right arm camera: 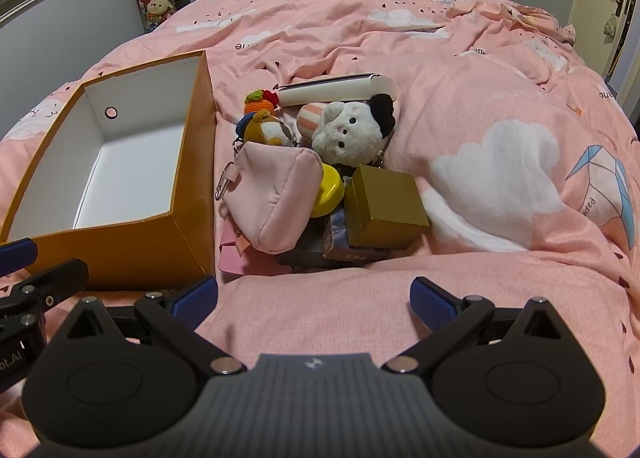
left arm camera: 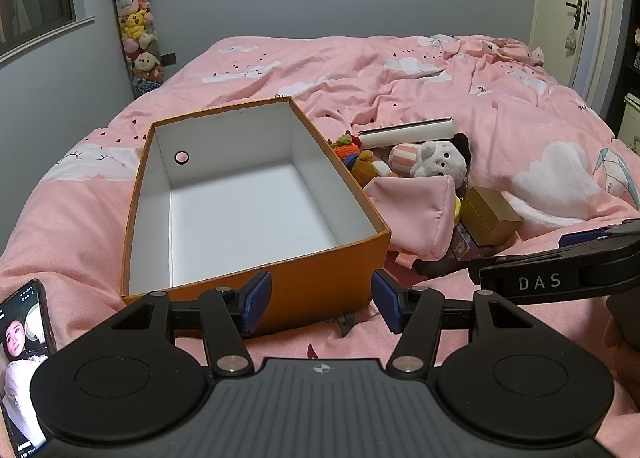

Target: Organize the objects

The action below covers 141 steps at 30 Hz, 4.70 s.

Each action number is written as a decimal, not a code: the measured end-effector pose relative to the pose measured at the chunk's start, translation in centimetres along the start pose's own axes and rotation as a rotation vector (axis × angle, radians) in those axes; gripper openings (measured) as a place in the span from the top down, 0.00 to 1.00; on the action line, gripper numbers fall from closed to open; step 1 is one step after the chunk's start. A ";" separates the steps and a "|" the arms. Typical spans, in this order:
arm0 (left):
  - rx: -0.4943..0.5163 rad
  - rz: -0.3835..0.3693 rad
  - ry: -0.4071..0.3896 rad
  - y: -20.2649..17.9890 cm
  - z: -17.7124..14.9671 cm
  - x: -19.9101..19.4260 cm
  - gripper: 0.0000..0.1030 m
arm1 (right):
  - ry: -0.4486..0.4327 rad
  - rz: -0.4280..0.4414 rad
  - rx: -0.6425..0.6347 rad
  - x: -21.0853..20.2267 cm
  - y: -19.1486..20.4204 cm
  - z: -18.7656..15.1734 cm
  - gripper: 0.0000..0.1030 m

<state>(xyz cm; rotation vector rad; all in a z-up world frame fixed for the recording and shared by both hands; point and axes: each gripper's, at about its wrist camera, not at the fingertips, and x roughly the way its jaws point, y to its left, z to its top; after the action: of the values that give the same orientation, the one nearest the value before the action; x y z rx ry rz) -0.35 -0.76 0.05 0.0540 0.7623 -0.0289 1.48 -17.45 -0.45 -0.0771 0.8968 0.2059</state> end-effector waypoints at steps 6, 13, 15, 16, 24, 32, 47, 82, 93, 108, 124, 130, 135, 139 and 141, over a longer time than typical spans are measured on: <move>0.000 0.000 0.000 0.0 0.0 0.0 0.34 | 0.002 0.001 0.000 0.0 0.0 0.0 0.01; 0.000 -0.012 0.002 -0.3 -0.2 0.1 0.34 | 0.009 0.010 0.003 0.2 -0.1 -0.1 0.01; 0.000 -0.018 0.006 -0.3 -0.2 0.1 0.34 | 0.012 0.015 0.008 0.2 -0.2 0.0 0.01; 0.000 -0.022 0.007 -0.3 -0.1 0.1 0.34 | 0.013 0.019 0.013 0.2 -0.3 0.0 0.01; 0.002 -0.070 0.034 -0.7 1.1 0.6 0.51 | 0.023 0.030 0.019 0.6 -0.9 0.7 0.17; 0.031 -0.145 0.057 -2.1 4.2 2.0 0.65 | 0.007 0.020 -0.028 1.6 -2.2 2.5 0.49; -0.104 -0.264 0.231 -5.3 11.3 11.5 0.52 | -0.036 0.051 -0.181 6.8 -3.5 7.5 0.83; -0.014 -0.196 0.454 -6.0 9.6 15.4 0.67 | 0.103 0.292 -0.172 8.5 -3.8 5.0 0.86; -0.173 -0.381 0.155 -0.1 12.4 6.6 0.68 | 0.145 0.351 -0.224 8.0 -1.5 4.9 0.71; -0.258 -0.162 0.076 6.3 10.4 5.7 0.68 | 0.267 0.375 -0.586 12.8 5.6 3.7 0.58; -0.308 -0.137 0.159 8.6 5.5 8.6 0.68 | 0.102 0.155 -0.943 16.1 9.5 0.2 0.23; -0.308 -0.141 0.153 8.8 5.4 8.4 0.68 | 0.078 0.114 -0.927 15.7 9.1 0.2 0.40; -0.304 -0.136 0.143 8.7 5.4 8.1 0.68 | 0.062 0.107 -0.856 13.6 7.8 1.0 0.69; -0.303 -0.133 0.132 8.8 5.3 7.8 0.68 | 0.049 0.112 -0.728 11.5 5.7 3.0 0.79; -0.304 -0.133 0.128 8.8 5.3 7.6 0.68 | 0.057 0.140 -0.642 11.0 4.5 4.7 0.82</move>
<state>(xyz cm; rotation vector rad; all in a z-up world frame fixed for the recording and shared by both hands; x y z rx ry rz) 9.25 7.71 -1.04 -0.2866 0.8897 -0.0361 10.76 -10.73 -6.03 -0.6194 0.8646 0.6199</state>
